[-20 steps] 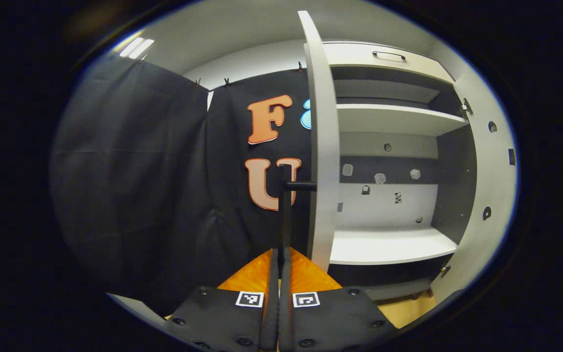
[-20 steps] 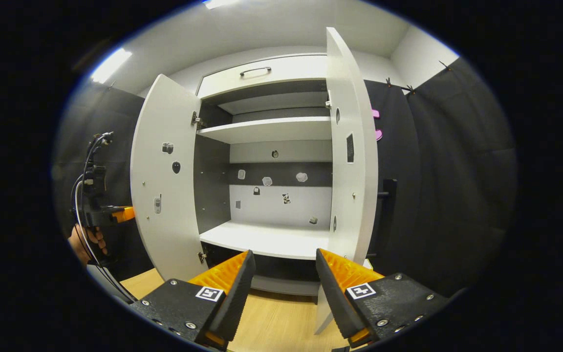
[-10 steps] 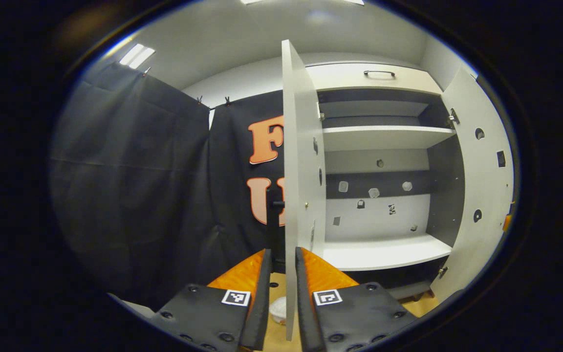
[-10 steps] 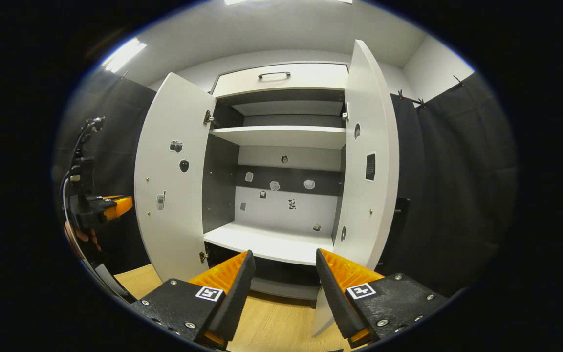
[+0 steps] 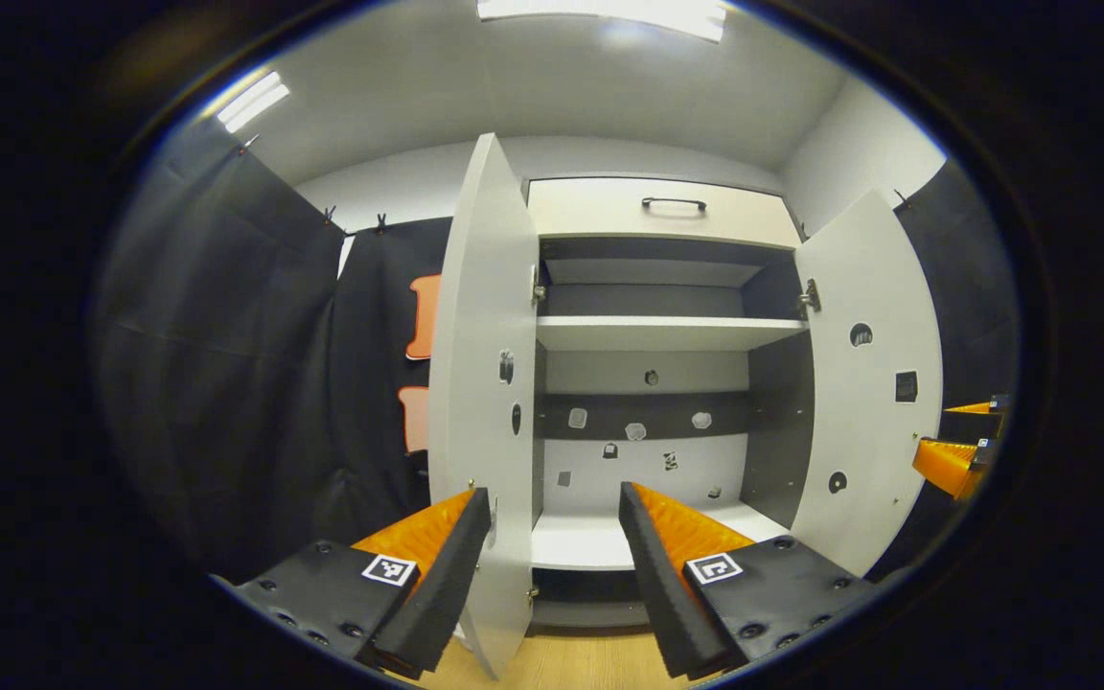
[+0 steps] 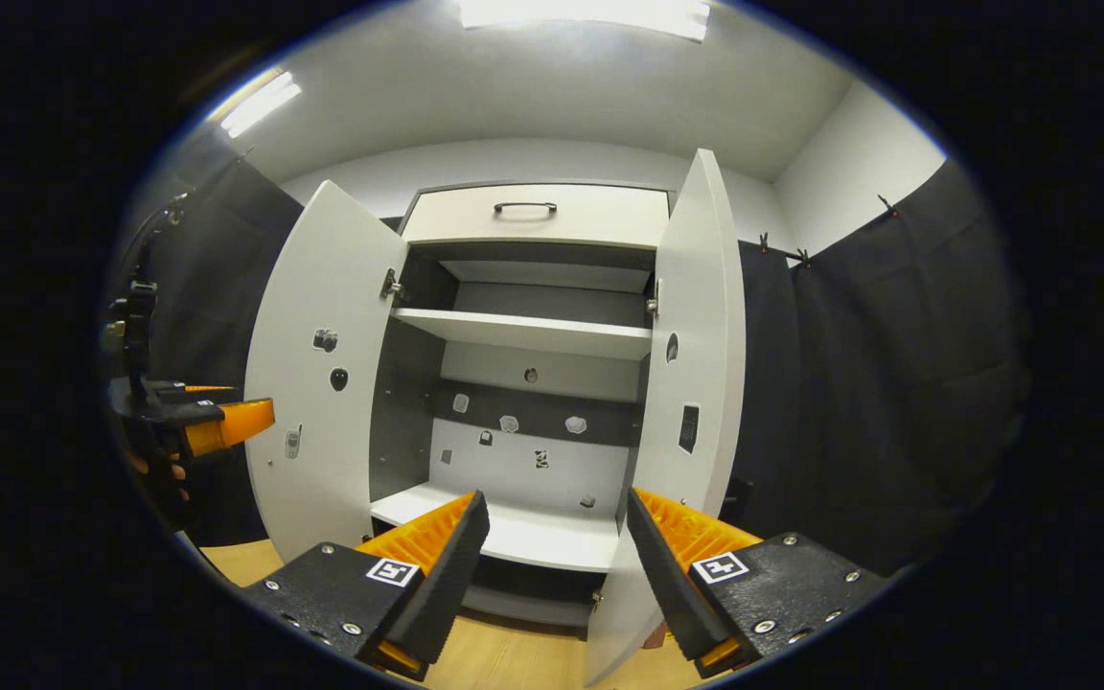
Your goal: Open the right door of the double-door shoe cabinet with the right hand, and open the left door with the left hand.
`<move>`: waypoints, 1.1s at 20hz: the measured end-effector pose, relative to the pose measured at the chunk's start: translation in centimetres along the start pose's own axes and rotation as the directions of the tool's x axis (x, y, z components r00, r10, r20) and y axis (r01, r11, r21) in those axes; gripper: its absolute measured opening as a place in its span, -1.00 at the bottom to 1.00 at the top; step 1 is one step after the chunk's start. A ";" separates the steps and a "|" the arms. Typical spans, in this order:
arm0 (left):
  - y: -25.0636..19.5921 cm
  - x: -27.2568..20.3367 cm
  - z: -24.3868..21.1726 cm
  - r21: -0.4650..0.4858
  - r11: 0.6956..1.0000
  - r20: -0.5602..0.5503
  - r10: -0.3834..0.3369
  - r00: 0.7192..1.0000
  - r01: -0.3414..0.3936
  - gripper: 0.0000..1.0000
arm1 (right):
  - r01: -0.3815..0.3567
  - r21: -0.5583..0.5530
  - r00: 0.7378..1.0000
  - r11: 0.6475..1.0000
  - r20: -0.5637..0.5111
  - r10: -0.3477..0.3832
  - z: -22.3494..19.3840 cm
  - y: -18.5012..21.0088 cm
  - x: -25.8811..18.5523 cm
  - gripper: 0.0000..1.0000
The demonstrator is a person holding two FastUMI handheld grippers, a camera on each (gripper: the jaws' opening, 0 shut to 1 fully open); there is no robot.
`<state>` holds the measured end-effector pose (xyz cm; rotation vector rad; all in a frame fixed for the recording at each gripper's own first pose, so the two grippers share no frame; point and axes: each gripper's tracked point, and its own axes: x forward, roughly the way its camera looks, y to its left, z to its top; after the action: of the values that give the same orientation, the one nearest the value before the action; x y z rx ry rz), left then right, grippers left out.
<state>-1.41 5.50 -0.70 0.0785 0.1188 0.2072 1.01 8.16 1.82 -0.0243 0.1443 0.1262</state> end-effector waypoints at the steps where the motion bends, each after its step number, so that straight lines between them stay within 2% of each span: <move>1: -0.7 0.1 0.7 -0.001 1.000 0.016 -0.016 1.000 0.016 0.82 | 0.001 -0.005 1.000 1.000 0.017 -0.001 0.6 -0.2 -0.1 0.77; 2: -1.3 0.1 1.4 0.001 1.000 0.029 -0.027 0.999 0.027 0.93 | 0.003 -0.005 0.999 1.000 0.034 -0.003 1.1 -0.4 0.0 0.78; 4: -1.7 0.0 2.2 0.013 0.999 0.044 -0.041 0.998 0.040 0.93 | 0.009 -0.003 0.998 1.000 0.064 -0.009 1.9 -0.7 0.2 0.84; 5: -1.9 -0.2 2.6 0.020 0.999 0.046 -0.045 0.998 0.044 0.93 | 0.012 -0.003 0.997 1.000 0.072 -0.012 2.2 -1.0 0.4 0.94; 6: -2.2 -0.3 2.9 0.028 0.999 0.040 -0.048 0.998 0.047 0.93 | 0.013 -0.003 0.997 1.000 0.077 -0.013 2.3 -1.2 0.3 0.88; 9: -3.8 -0.1 5.2 0.015 0.998 0.080 -0.068 0.994 0.067 0.93 | 0.012 0.006 0.997 1.000 0.074 -0.012 2.4 -2.0 0.6 0.89; 11: -3.7 0.2 5.8 0.017 0.998 0.103 -0.055 0.993 0.053 0.93 | 0.004 0.024 0.998 1.000 0.069 -0.006 2.2 -2.4 1.1 0.89; 13: -4.0 0.5 5.8 0.019 0.999 0.103 -0.048 0.993 0.047 0.93 | 0.001 0.039 0.998 0.999 0.065 -0.003 2.0 -2.9 1.3 0.89; 17: -5.3 0.9 4.5 0.021 0.996 0.070 -0.091 0.993 0.090 0.94 | 0.014 0.066 0.999 0.998 0.047 -0.017 1.0 -4.0 1.5 0.89; 22: -5.7 2.3 3.8 0.023 0.996 0.060 -0.091 0.994 0.090 0.93 | 0.042 0.067 0.999 0.997 0.030 -0.044 0.2 -5.3 1.7 0.89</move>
<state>2.42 0.19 2.27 0.0993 0.0633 0.1128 3.36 3.07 1.84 0.0407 0.1159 0.0787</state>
